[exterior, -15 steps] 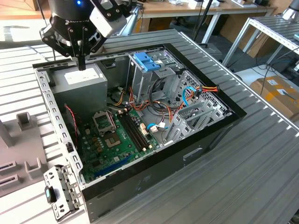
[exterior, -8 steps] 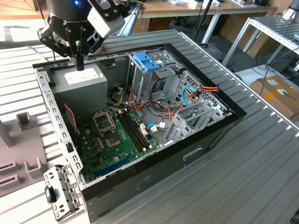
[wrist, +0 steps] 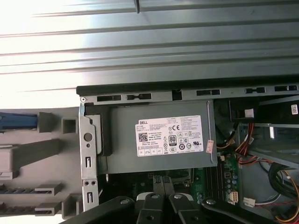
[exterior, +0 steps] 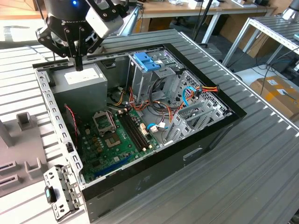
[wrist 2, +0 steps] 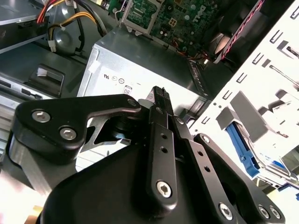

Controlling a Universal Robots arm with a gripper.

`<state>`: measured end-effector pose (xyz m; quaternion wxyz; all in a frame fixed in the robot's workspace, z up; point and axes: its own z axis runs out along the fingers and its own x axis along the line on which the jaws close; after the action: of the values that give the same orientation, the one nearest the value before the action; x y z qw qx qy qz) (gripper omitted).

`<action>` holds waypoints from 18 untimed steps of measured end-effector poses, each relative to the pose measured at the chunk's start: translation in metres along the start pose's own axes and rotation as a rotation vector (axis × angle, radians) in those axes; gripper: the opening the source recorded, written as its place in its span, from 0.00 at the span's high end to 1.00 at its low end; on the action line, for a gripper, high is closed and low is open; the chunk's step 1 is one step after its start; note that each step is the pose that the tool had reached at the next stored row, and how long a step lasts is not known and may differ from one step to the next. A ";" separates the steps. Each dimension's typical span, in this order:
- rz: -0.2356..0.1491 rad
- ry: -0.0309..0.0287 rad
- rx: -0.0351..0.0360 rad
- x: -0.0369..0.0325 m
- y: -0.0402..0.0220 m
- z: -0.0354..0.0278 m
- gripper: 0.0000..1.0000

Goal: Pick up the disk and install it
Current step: 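Reach for the disk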

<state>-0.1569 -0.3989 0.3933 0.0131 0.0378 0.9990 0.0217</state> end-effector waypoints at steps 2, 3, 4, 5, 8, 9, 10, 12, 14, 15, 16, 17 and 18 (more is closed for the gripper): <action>0.000 0.0000 -0.0001 0.0008 0.0000 0.0000 0.89; 0.000 0.0000 0.0000 0.0013 -0.0001 -0.0001 0.89; 0.000 0.0000 0.0000 0.0016 -0.0001 0.0000 0.89; 0.000 0.0000 0.0000 0.0019 -0.0001 0.0000 0.89; 0.000 -0.0001 -0.0001 0.0027 -0.0002 0.0000 0.89; 0.000 0.0000 0.0000 0.0033 -0.0002 -0.0001 0.89; 0.000 0.0000 0.0000 0.0037 -0.0003 -0.0001 0.89; 0.000 0.0000 -0.0001 0.0050 -0.0004 -0.0001 0.89; 0.000 0.0000 0.0000 0.0066 -0.0005 -0.0002 0.89; 0.000 0.0000 0.0000 0.0072 -0.0005 -0.0002 0.89; 0.000 0.0000 0.0000 0.0078 -0.0006 -0.0002 0.89; 0.000 0.0000 -0.0001 0.0083 -0.0006 -0.0002 0.89; 0.000 0.0000 -0.0001 0.0087 -0.0006 -0.0002 0.89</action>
<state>-0.1656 -0.3989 0.3933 0.0131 0.0379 0.9990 0.0217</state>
